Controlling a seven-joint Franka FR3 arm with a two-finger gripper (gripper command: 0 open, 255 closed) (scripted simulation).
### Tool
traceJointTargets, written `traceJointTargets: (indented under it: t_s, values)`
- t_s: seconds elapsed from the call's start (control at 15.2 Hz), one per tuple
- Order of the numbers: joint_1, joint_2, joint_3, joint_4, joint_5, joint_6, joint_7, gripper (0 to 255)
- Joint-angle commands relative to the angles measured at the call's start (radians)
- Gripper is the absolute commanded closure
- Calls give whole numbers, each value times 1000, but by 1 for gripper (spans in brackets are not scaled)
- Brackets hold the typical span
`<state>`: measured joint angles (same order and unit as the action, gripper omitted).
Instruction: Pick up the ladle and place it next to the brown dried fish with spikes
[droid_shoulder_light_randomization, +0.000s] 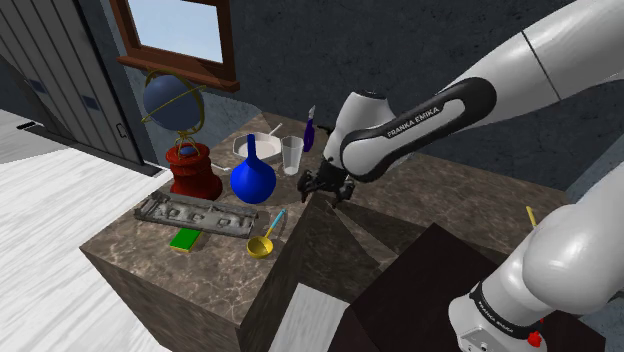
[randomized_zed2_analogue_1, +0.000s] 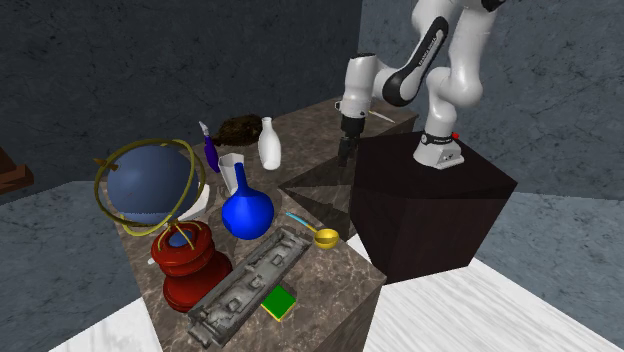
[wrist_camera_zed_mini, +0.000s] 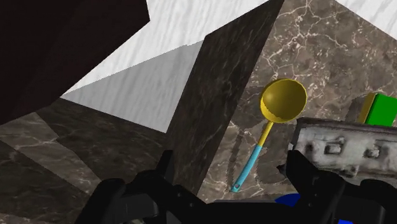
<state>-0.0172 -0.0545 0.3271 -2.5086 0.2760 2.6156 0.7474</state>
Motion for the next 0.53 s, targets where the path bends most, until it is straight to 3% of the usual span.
traceJointTargets:
  t_s: [0.0,0.46]
  values:
    - [0,84,9,34,-29,55,68,0]
    - [80,386,-49,196,-164,210,316,0]
